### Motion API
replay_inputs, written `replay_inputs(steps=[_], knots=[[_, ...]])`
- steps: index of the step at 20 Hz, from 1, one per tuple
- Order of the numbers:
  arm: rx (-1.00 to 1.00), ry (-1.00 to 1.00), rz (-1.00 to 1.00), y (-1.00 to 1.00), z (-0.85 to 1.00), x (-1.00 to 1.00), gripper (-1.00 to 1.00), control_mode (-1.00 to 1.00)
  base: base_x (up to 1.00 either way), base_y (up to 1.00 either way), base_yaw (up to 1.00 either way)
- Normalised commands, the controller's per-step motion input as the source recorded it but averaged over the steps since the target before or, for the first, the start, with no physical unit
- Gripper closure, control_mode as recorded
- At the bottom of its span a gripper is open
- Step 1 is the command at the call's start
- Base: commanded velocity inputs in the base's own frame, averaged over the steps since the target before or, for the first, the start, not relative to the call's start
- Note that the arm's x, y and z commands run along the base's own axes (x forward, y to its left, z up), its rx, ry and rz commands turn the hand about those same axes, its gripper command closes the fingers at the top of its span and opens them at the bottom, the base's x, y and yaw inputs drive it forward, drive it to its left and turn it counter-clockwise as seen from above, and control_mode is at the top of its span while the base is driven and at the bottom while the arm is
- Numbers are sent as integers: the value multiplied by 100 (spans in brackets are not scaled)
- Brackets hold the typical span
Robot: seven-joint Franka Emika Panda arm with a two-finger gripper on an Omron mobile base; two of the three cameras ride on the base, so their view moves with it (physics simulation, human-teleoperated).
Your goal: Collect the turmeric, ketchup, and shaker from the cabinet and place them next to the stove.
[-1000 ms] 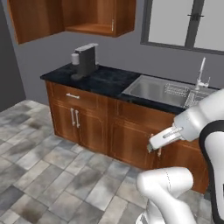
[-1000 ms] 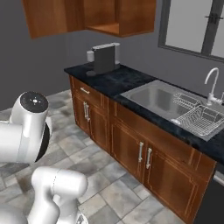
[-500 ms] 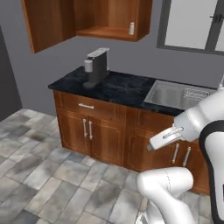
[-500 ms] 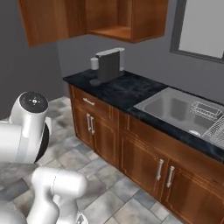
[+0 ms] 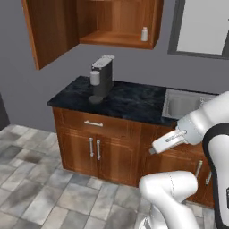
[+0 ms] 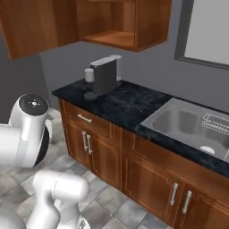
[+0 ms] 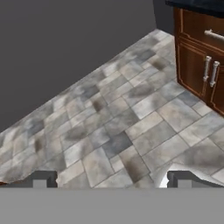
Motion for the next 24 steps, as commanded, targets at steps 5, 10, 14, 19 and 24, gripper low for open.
replay_inputs(steps=[5, 10, 14, 19, 24], knots=[[0, 0, 0, 0, 0, 0, -100, 100, 79, 4, -26], [0, 0, 0, 0, 0, 0, -100, 100, 74, 0, -28], [0, 0, 0, 0, 0, 0, -100, 100, 66, 15, -31], [0, 0, 0, 0, 0, 0, -100, 100, 46, 26, -35], [0, 0, 0, 0, 0, 0, -100, 100, 39, 24, -34]])
